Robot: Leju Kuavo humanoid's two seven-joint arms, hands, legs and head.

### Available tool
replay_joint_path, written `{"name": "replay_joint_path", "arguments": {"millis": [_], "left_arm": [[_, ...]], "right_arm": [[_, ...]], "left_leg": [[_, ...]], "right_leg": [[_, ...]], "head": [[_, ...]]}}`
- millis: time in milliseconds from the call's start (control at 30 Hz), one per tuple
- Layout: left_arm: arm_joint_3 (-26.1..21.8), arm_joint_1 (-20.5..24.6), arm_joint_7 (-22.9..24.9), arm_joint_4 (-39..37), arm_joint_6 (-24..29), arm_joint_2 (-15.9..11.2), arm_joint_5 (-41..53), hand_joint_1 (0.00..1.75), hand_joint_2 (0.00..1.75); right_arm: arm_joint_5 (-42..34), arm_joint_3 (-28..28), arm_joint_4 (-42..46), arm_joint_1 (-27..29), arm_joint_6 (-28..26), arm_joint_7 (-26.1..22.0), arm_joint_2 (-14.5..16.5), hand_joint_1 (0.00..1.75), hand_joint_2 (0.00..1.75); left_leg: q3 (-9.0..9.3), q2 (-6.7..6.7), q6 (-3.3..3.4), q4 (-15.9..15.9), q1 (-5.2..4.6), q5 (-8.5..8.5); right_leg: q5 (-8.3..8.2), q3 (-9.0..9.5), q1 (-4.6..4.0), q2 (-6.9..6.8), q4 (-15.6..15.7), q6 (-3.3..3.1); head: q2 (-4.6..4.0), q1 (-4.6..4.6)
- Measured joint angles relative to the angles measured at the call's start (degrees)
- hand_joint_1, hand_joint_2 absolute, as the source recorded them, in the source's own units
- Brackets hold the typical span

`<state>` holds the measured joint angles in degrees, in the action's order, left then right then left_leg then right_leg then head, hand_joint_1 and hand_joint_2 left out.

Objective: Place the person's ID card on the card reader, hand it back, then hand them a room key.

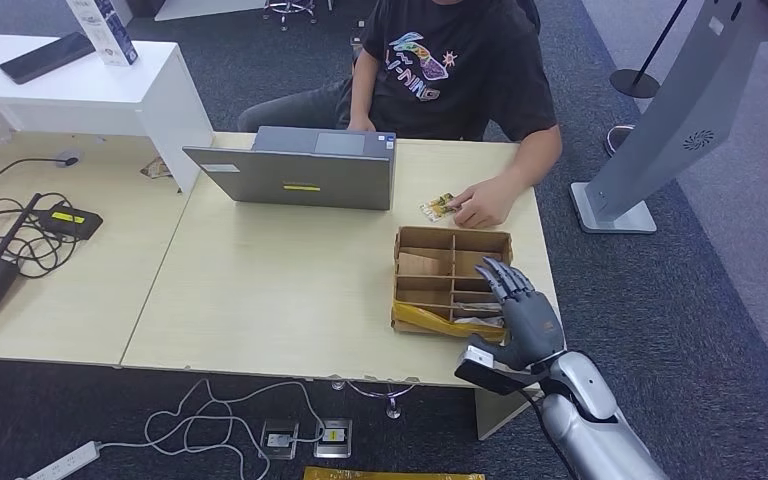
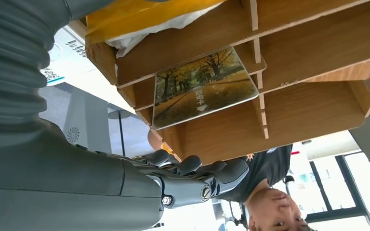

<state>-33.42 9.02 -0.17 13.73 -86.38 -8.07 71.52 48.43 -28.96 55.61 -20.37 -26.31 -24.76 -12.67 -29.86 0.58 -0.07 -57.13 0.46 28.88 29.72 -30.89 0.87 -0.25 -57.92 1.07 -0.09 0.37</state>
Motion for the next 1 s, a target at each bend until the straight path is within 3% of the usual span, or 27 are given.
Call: {"name": "replay_joint_path", "arguments": {"millis": [100,233,1000], "left_arm": [[0.00,-0.01,0.00,0.00,0.00,0.00,0.02,0.00,0.00],[0.01,-0.01,-0.03,0.00,0.00,-0.02,0.14,0.00,0.00],[0.94,-0.04,-0.52,0.00,0.00,-0.07,0.83,0.00,0.00]], "right_arm": [[-0.45,0.00,-0.30,-0.01,-0.62,-0.39,0.12,0.05,1.75],[-0.88,0.00,-0.69,0.00,-0.80,-0.44,0.22,1.75,1.75],[-2.08,0.09,-1.60,-0.02,-0.12,0.77,0.19,1.75,1.75]], "left_leg": [[0.00,0.00,0.00,0.00,0.00,0.00],[0.00,0.00,0.00,0.00,0.00,0.00],[0.01,0.01,0.00,0.00,0.00,0.00]], "right_leg": [[0.00,0.00,0.00,0.00,0.00,0.00],[0.00,0.00,0.00,0.00,0.00,0.00],[0.00,-0.02,0.00,0.02,0.00,0.00]], "head": [[0.00,0.01],[0.00,0.01],[0.00,0.01]]}}
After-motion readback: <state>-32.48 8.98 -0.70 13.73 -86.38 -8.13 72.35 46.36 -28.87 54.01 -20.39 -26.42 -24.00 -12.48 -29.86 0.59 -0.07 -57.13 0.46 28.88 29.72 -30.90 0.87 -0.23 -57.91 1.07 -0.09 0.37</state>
